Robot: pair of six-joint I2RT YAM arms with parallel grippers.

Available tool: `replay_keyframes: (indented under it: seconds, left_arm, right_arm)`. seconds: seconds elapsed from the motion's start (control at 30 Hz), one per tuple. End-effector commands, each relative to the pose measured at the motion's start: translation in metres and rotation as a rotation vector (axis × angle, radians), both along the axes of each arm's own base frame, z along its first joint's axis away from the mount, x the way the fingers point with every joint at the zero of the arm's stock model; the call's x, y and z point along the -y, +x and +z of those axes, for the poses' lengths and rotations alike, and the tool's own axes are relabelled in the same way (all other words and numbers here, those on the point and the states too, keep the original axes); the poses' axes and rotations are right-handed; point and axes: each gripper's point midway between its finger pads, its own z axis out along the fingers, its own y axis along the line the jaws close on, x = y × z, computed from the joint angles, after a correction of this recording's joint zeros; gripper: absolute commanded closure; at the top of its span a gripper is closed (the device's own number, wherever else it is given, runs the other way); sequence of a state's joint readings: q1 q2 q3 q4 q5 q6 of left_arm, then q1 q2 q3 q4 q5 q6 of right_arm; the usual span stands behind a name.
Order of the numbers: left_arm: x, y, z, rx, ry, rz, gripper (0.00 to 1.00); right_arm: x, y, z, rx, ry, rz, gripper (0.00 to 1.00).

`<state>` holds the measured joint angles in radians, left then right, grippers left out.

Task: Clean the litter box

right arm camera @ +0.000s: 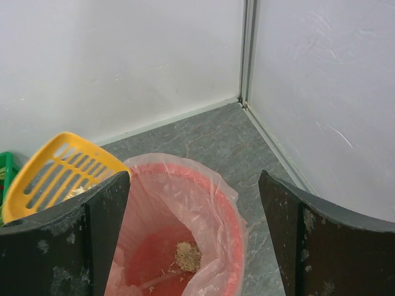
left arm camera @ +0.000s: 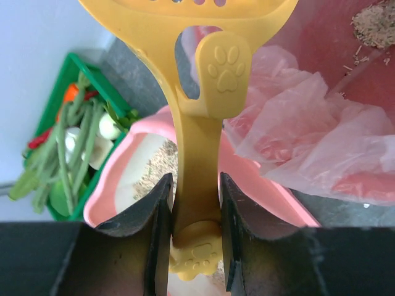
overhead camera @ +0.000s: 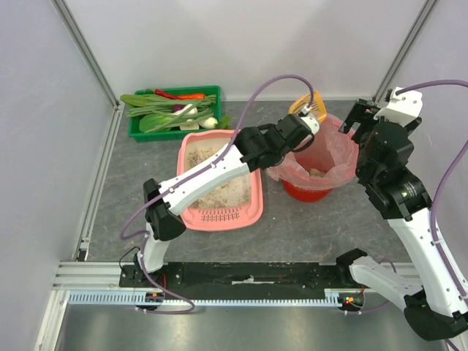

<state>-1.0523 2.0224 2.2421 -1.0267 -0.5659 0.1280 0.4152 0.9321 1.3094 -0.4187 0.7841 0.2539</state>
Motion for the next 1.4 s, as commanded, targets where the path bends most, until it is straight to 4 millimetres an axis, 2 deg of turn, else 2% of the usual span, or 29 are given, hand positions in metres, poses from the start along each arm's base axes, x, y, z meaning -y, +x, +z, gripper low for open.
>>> replay_keyframes:
  seconds: [0.0, 0.17, 0.3, 0.43, 0.47, 0.5, 0.53, 0.6, 0.63, 0.73, 0.87, 1.03, 1.23, 1.3, 1.37]
  left_arm:
    - [0.021, 0.002, 0.023, 0.176, 0.095, -0.098, 0.98]
    - [0.019, 0.009, 0.016, 0.23, 0.203, -0.097, 0.98]
    - [0.021, 0.012, 0.018, 0.279, 0.26, -0.11, 0.98]
    - [0.017, 0.016, 0.008, 0.301, 0.342, -0.104, 0.98]
    - [0.015, 0.018, 0.012, 0.328, 0.387, -0.117, 0.98]
    - [0.021, 0.02, 0.02, 0.375, 0.371, -0.116, 0.98]
    - [0.023, 0.02, 0.016, 0.399, 0.404, -0.131, 0.98]
    - [0.032, 0.018, 0.03, 0.47, 0.418, -0.184, 0.98]
    - [0.032, 0.017, 0.022, 0.472, 0.45, -0.202, 0.98]
    - [0.028, 0.019, 0.015, 0.48, 0.51, -0.205, 0.98]
    - [0.025, 0.019, 0.021, 0.493, 0.493, -0.186, 0.98]
    - [0.03, 0.02, 0.038, 0.565, 0.494, -0.18, 0.98]
    - [0.024, 0.018, 0.038, 0.558, 0.478, -0.167, 0.98]
    - [0.02, 0.014, 0.039, 0.531, 0.45, -0.164, 0.98]
    - [0.025, 0.008, 0.044, 0.478, 0.322, -0.16, 0.98]
  right_arm:
    - [0.002, -0.006, 0.012, 0.054, 0.026, 0.005, 0.06]
    - [0.009, -0.018, 0.011, 0.07, 0.028, -0.004, 0.06]
    - [0.016, -0.027, 0.009, 0.073, 0.013, -0.027, 0.05]
    - [0.021, -0.031, 0.01, 0.079, 0.002, -0.041, 0.05]
    - [0.021, -0.033, 0.01, 0.084, 0.003, -0.041, 0.05]
    - [0.023, -0.034, 0.011, 0.085, 0.002, -0.052, 0.05]
    - [0.024, -0.034, 0.012, 0.088, 0.003, -0.055, 0.05]
    - [0.024, -0.035, 0.01, 0.089, 0.004, -0.055, 0.05]
    - [0.025, -0.036, 0.011, 0.094, 0.007, -0.058, 0.05]
    - [0.028, -0.039, 0.01, 0.097, 0.01, -0.07, 0.05]
    - [0.03, -0.042, 0.01, 0.099, 0.008, -0.074, 0.05]
    - [0.03, -0.041, 0.009, 0.096, 0.005, -0.077, 0.05]
    - [0.028, -0.039, 0.008, 0.095, 0.01, -0.074, 0.04]
    - [0.028, -0.039, 0.008, 0.095, 0.01, -0.074, 0.04]
    - [0.028, -0.038, 0.009, 0.093, 0.007, -0.072, 0.04]
